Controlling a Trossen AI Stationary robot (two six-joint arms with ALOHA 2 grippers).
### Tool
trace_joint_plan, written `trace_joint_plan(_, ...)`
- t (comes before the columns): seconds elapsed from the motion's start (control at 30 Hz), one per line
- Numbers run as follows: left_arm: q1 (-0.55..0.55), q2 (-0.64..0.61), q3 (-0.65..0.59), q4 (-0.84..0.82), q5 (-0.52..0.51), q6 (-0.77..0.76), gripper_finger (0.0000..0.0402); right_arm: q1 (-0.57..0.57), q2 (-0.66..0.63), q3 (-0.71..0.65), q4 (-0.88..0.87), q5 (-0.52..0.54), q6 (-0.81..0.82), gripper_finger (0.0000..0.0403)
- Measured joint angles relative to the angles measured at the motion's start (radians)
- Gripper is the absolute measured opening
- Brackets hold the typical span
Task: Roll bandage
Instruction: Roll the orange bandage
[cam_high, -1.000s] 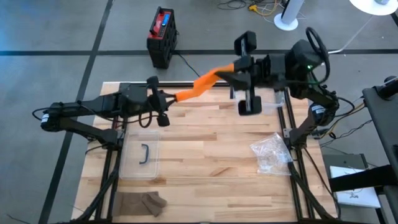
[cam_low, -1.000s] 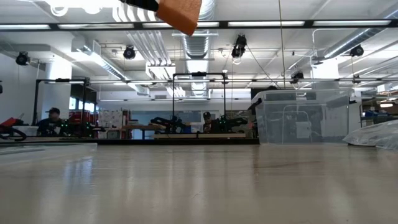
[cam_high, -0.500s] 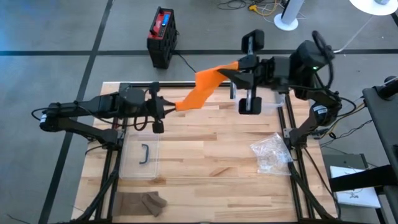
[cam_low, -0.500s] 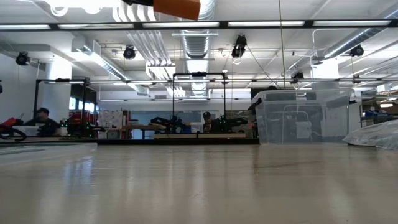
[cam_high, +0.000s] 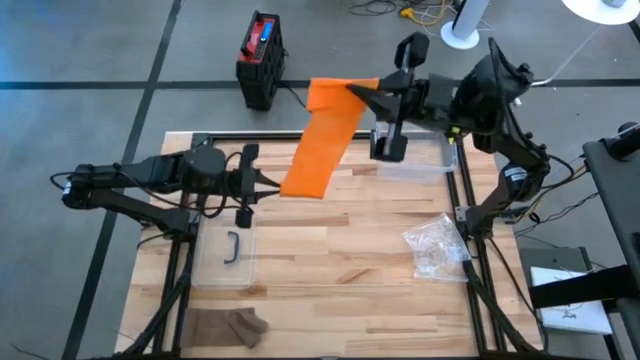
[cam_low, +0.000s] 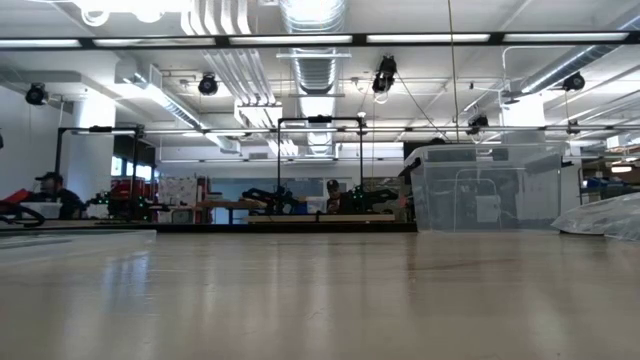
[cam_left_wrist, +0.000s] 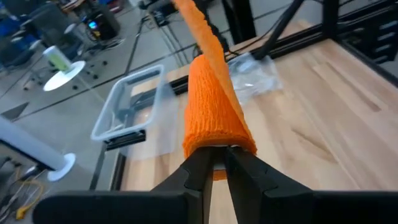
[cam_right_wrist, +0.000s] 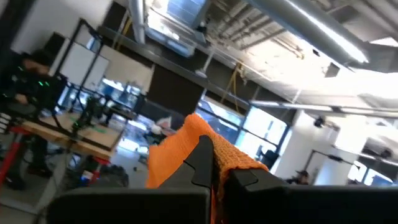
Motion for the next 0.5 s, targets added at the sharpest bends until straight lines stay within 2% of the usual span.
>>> trace_joint_plan(0.2, -0.042, -0.002, 0.000, -0.014, 0.013, 0.001, 0.0048, -0.078, 0.016, -0.002, -0.045, 0.000, 0.042, 0.0000)
trace_joint_plan(0.5, -0.103, -0.016, 0.000, -0.020, 0.013, -0.008, 0.0037, -0.161, 0.052, -0.003, -0.160, 0.008, 0.047, 0.0000)
